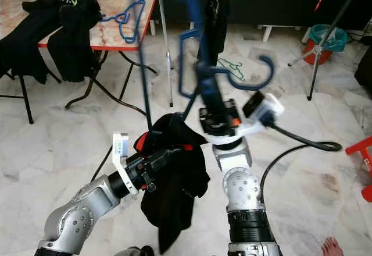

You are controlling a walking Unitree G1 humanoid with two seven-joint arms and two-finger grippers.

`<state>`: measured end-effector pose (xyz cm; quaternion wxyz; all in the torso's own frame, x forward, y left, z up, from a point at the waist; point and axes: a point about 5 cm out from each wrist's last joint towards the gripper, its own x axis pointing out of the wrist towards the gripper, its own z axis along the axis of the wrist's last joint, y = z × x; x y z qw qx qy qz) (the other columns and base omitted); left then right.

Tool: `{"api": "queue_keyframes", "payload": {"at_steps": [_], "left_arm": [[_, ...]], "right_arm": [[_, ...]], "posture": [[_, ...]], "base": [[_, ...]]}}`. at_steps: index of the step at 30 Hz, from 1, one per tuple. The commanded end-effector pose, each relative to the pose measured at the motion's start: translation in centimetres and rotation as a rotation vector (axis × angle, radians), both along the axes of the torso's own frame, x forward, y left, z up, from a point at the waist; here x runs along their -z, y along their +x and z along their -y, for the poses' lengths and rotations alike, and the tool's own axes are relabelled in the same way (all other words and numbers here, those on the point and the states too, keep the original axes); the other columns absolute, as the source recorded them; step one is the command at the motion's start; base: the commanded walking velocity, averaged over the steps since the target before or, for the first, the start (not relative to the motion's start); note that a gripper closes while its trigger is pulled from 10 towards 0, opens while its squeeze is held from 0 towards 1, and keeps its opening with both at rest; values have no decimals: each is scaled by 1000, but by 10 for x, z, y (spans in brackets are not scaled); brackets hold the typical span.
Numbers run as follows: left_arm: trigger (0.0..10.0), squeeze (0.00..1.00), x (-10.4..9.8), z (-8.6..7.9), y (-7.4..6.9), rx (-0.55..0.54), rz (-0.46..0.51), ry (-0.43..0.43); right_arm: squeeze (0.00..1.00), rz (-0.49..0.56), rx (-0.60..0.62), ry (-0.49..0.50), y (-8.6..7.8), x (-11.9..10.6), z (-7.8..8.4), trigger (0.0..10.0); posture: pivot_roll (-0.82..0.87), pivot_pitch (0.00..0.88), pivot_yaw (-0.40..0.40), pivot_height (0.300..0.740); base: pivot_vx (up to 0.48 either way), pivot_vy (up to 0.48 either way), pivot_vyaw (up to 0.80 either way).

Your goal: Hang hanger

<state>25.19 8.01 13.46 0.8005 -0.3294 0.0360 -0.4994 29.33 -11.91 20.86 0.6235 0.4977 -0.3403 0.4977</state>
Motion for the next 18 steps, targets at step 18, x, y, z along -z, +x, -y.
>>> {"api": "queue_keyframes", "payload": {"at_steps": [18], "left_arm": [[10000, 0, -1, -8, 0, -41, -11, 11]], "right_arm": [[0, -303, 111, 584, 31, 20, 77, 10000]], "posture": [[110, 104, 5, 740]], "base": [[0, 0, 0]]}}
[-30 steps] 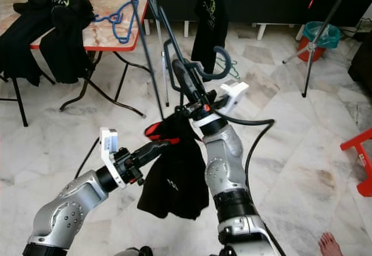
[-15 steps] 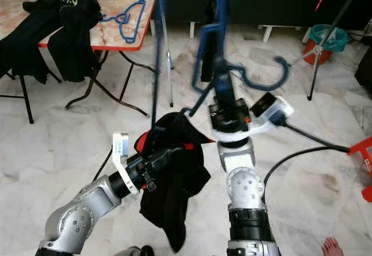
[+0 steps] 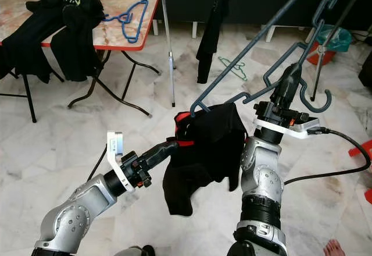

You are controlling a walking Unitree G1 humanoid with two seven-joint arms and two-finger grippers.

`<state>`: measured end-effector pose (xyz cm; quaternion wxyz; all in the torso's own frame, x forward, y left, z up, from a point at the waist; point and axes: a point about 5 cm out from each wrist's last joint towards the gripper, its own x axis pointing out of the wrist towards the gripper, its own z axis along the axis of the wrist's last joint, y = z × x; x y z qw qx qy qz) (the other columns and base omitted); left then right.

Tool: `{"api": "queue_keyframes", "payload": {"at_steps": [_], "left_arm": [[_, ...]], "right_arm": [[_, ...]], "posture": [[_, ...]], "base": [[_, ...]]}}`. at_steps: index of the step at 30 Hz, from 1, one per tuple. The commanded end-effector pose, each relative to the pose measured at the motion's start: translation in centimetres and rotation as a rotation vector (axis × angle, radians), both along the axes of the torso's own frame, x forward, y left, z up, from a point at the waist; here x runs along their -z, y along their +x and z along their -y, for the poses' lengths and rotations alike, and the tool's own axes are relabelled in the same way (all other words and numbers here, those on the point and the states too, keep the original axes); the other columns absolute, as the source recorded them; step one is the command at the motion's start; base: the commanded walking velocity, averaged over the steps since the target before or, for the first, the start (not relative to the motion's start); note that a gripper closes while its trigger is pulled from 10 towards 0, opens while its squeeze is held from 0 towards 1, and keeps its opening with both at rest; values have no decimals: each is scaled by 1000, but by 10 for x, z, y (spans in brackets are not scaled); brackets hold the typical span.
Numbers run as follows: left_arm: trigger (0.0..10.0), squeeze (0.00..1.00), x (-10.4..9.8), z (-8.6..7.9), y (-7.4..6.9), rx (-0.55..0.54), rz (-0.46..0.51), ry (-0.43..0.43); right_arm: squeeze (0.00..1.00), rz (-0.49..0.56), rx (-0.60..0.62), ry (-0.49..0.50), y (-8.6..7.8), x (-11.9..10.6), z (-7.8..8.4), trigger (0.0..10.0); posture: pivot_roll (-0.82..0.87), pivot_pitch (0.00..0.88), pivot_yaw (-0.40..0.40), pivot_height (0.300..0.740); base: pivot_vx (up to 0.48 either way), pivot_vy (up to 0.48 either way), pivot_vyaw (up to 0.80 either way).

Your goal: Hang hanger

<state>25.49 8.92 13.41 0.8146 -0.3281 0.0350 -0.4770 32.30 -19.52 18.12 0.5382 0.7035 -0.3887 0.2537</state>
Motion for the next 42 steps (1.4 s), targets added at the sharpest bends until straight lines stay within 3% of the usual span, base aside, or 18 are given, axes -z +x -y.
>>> {"api": "queue_keyframes", "payload": {"at_steps": [1, 6, 13, 15, 17, 19, 24, 25, 28, 30, 31, 32, 33, 35, 36, 38, 40, 42], "left_arm": [[10000, 0, -2, 0, -2, 8, -2, -4], [10000, 0, -5, 1, -4, 24, 9, -23], [10000, 0, -11, 4, -19, 151, 46, -34], [10000, 0, -5, 4, -25, 206, 52, 85], [10000, 0, 9, 2, -30, 258, 69, 285], [10000, 0, 14, -2, -34, 298, 83, 381], [10000, 0, -5, -2, -40, 336, 180, 325], [10000, 0, -20, 3, -41, 342, 221, 223], [10000, 0, -24, 5, -36, 296, 220, 171], [10000, 0, -21, 1, -21, 160, 206, 194], [10000, 0, -21, 1, -21, 160, 206, 194], [10000, 0, -19, -5, -1, -18, 172, 207], [10000, 0, -19, -7, 3, -53, 164, 208], [10000, 0, -20, -23, 27, -316, 96, 175], [10000, 0, -21, -26, 31, -362, 89, 168], [10000, 0, -20, -26, 31, -364, 82, 162], [10000, 0, -13, -15, 17, -205, 115, 236], [10000, 0, -11, -13, 14, -171, 123, 248]], "right_arm": [[0, 49, -4, -15, 0, -7, 0, 10000], [0, 186, -73, -202, -12, -11, -21, 10000], [0, 180, -87, -92, -11, -8, -13, 10000], [0, 196, -71, -99, -10, -9, -8, 10000], [0, 207, -58, -107, -10, -9, -5, 10000], [0, 216, -53, -120, -10, -9, -4, 10000], [0, 213, -75, -141, -10, -8, -9, 10000], [0, 213, -91, -150, -10, -7, -13, 10000], [0, 215, -98, -159, -9, -6, -17, 10000], [0, 219, -103, -158, -9, -7, -17, 10000], [0, 219, -103, -158, -9, -7, -17, 10000], [0, 220, -102, -157, -9, -8, -17, 10000], [0, 220, -101, -158, -9, -8, -17, 10000], [0, 214, -103, -164, -9, -6, -17, 10000], [0, 214, -104, -168, -9, -6, -18, 10000], [0, 213, -106, -171, -9, -6, -19, 10000], [0, 214, -112, -186, -9, -6, -21, 10000], [0, 215, -112, -188, -9, -6, -21, 10000]], "posture": [[110, 103, 4, 740], [112, 99, 1, 740], [115, 98, -1, 740], [114, 98, -1, 740], [117, 99, -2, 740], [117, 99, -2, 740], [123, 99, -3, 740], [129, 99, -3, 740], [128, 99, -3, 740], [119, 96, -3, 740], [119, 96, -3, 740], [119, 96, -3, 740], [119, 96, -3, 740], [123, 99, -4, 740], [124, 99, -4, 740], [124, 99, -4, 740], [124, 99, -4, 740], [121, 97, -4, 740]], "base": [[0, 0, 0], [0, 0, 0], [0, 0, 0], [0, 0, 0], [0, 0, 0], [0, 0, 0], [0, 0, 0], [0, 0, 0], [0, 0, 0], [0, 0, 0], [0, 0, 0], [0, 0, 0], [0, 0, 0], [0, 0, 0], [0, 0, 0], [0, 0, 0], [0, 0, 0], [0, 0, 0]]}}
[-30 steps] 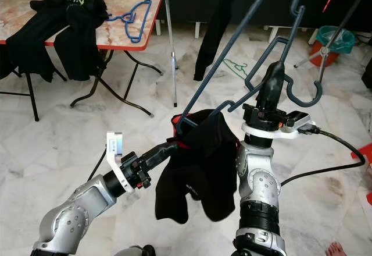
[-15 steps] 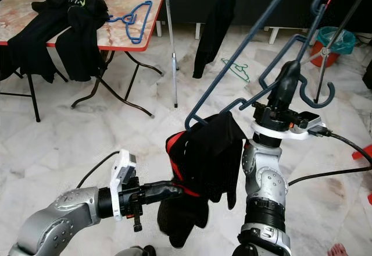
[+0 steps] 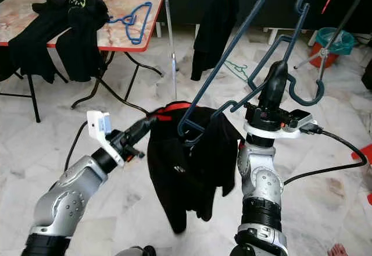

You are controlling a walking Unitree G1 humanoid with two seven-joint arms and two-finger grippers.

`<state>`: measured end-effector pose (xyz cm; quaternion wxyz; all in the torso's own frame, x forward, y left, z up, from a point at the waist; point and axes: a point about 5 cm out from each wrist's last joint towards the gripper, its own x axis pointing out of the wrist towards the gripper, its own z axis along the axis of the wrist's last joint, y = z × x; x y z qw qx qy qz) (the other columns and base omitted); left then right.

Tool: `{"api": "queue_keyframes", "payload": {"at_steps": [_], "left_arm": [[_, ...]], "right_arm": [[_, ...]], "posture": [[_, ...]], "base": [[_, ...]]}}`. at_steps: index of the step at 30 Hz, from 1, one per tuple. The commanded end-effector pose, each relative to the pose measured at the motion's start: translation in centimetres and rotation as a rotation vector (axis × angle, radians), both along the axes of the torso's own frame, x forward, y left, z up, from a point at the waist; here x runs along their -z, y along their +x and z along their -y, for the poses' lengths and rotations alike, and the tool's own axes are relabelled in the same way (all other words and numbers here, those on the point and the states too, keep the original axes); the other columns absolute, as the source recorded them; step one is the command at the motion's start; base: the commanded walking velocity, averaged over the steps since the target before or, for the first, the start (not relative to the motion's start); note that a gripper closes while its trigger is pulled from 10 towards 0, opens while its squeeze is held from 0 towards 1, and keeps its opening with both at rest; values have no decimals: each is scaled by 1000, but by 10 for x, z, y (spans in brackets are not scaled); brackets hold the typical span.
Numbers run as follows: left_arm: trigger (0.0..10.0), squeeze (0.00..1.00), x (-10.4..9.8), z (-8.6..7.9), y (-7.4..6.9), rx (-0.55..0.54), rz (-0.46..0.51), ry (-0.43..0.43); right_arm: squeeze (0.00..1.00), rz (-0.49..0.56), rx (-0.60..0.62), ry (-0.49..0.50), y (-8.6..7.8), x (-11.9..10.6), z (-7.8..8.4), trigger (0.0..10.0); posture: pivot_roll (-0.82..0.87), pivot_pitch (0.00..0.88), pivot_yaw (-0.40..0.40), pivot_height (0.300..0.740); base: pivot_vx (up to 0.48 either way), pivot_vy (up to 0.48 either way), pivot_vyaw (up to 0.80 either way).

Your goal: Hang hanger

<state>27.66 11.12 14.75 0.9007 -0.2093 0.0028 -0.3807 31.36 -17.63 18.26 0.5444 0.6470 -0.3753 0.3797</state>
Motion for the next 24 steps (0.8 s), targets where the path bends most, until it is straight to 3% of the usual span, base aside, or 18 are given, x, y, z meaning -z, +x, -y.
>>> {"api": "queue_keyframes", "payload": {"at_steps": [1, 7, 8, 9, 11, 12, 13, 16, 17, 19, 20, 21, 23, 24], "left_arm": [[10000, 0, 3, 10, -9, 95, 3, 30], [10000, 0, 11, 14, -13, 118, -7, 67], [10000, 0, 15, 16, -16, 142, -15, 103], [10000, 0, 28, 18, -21, 197, -26, 215], [10000, 0, 32, 19, -23, 211, -29, 252], [10000, 0, 33, 19, -26, 239, -37, 262], [10000, 0, 27, 20, -32, 299, -30, 204], [10000, 0, 24, 20, -33, 305, -27, 177], [10000, 0, 23, 19, -30, 275, -26, 166], [10000, 0, 25, 19, -28, 263, -27, 180], [10000, 0, 26, 19, -28, 264, -26, 188], [10000, 0, 26, 19, -28, 264, -26, 188], [10000, 0, 24, 19, -28, 255, -18, 181], [10000, 0, 23, 19, -28, 255, -19, 167]], "right_arm": [[0, 28, -6, -12, 0, -5, -3, 10000], [0, 25, -3, -14, 0, -5, -2, 10000], [0, 21, -8, -24, 1, -5, -3, 10000], [0, 15, -15, -81, 1, -4, -9, 10000], [0, 12, -14, -102, 1, -4, -12, 10000], [0, 4, -3, -79, 2, -3, -10, 10000], [0, -75, 62, 91, 10, -2, 8, 10000], [0, -137, 100, 155, 15, 1, 16, 10000], [0, -421, 183, 168, 34, 19, 22, 10000], [0, -617, 235, 89, 43, 34, 17, 10000], [0, -650, 245, 46, 44, 37, 14, 10000], [0, -650, 245, 46, 44, 37, 14, 10000], [0, -534, 201, 13, 39, 31, 4, 10000], [0, -424, 119, 38, 34, 24, -1, 10000]], "posture": [[121, 97, -4, 740], [121, 98, -4, 740], [122, 98, -5, 740], [119, 99, -6, 740], [119, 99, -6, 740], [120, 99, -6, 740], [122, 100, -6, 740], [120, 98, -6, 740], [116, 99, -6, 740], [120, 98, -8, 740], [120, 98, -8, 740], [120, 98, -8, 740], [124, 99, -10, 740], [123, 100, -11, 740]], "base": [[0, 0, 0], [0, 0, 0], [0, 0, 0], [0, 0, 0], [0, 0, 0], [0, 0, 0], [0, 0, 0], [0, 0, 0], [0, 0, 0], [0, 0, 0], [0, 0, 0], [0, 0, 0], [0, 0, 0], [0, 0, 0]]}}
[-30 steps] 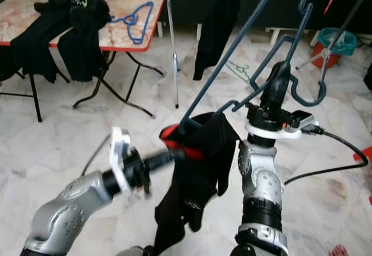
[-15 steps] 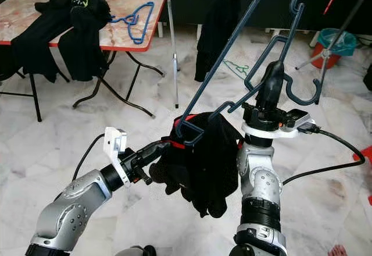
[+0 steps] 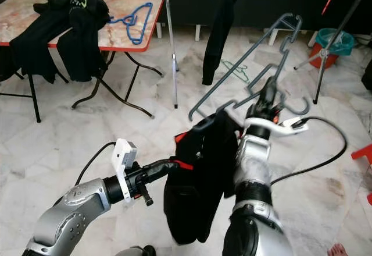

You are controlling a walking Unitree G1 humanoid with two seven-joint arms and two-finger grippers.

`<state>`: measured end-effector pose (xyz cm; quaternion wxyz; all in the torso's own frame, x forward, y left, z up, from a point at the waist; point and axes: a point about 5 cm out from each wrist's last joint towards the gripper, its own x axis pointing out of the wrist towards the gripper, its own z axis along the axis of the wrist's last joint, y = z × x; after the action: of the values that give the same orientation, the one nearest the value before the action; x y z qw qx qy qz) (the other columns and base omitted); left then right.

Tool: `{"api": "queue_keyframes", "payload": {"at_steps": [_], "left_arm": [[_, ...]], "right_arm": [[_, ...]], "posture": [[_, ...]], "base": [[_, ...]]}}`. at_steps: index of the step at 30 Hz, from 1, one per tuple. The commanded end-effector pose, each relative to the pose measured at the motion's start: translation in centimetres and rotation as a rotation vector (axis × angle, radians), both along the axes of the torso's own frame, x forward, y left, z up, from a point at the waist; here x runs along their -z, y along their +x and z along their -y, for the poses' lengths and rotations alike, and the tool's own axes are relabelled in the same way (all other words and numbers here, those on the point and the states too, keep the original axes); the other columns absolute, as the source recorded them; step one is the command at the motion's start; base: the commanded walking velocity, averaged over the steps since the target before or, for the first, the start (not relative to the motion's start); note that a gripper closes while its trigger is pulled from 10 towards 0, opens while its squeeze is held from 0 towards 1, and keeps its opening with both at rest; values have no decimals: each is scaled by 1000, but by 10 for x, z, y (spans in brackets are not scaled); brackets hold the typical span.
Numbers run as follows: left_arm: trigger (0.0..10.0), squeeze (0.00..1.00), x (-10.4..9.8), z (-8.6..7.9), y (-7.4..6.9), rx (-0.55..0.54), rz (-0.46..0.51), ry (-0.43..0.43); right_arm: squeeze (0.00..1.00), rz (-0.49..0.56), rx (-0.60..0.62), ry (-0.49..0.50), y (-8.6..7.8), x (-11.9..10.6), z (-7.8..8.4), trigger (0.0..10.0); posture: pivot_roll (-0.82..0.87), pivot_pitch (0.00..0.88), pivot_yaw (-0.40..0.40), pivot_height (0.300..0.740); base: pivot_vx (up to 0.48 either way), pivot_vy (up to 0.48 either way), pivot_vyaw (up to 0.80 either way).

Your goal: Hang hanger

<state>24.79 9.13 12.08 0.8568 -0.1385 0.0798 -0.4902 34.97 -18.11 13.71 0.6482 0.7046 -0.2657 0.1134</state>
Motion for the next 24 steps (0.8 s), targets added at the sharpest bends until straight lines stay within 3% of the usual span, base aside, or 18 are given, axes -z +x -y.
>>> {"api": "queue_keyframes", "payload": {"at_steps": [1, 3, 5, 8, 9, 13, 17, 18, 21, 24], "left_arm": [[10000, 0, -4, -1, 0, -6, 19, -10], [10000, 0, -4, -1, 0, -3, 17, -13], [10000, 0, -4, 0, 0, -2, 16, -9], [10000, 0, -4, 0, 1, -10, 24, -5], [10000, 0, -4, 0, 2, -16, 25, -9], [10000, 0, -3, -1, 1, -17, 21, -6], [10000, 0, -2, -1, 0, -17, 15, -8], [10000, 0, -2, 0, 0, -14, 13, -10], [10000, 0, -2, 1, 0, -12, 12, -10], [10000, 0, -1, 1, 0, -11, 9, -8]], "right_arm": [[0, 249, -126, -1, -7, -26, -10, 10000], [0, 251, -217, -89, -7, -26, -24, 10000], [0, 132, -155, -215, -1, -17, -30, 10000], [0, -56, 7, -271, 7, -4, -19, 10000], [0, -239, 114, -532, 12, 2, -16, 10000], [0, -277, 138, -770, 13, 1, -20, 10000], [0, -358, 189, -889, 13, 4, -15, 10000], [0, -421, 215, -989, 12, 9, -13, 10000], [0, -510, 267, -1128, 12, 19, -13, 10000], [0, -628, 294, -1369, 8, 34, -13, 10000]], "posture": [[123, 100, -11, 740], [122, 101, -10, 740], [117, 99, -9, 740], [123, 98, -10, 740], [125, 99, -10, 740], [121, 100, -10, 740], [118, 100, -9, 740], [120, 101, -10, 740], [118, 103, -10, 740], [120, 104, -11, 740]], "base": [[0, 0, 0], [0, 0, 0], [0, 0, 0], [0, 0, 0], [0, 0, 0], [0, 0, 0], [0, 0, 0], [0, 0, 0], [0, 0, 0], [0, 0, 0]]}}
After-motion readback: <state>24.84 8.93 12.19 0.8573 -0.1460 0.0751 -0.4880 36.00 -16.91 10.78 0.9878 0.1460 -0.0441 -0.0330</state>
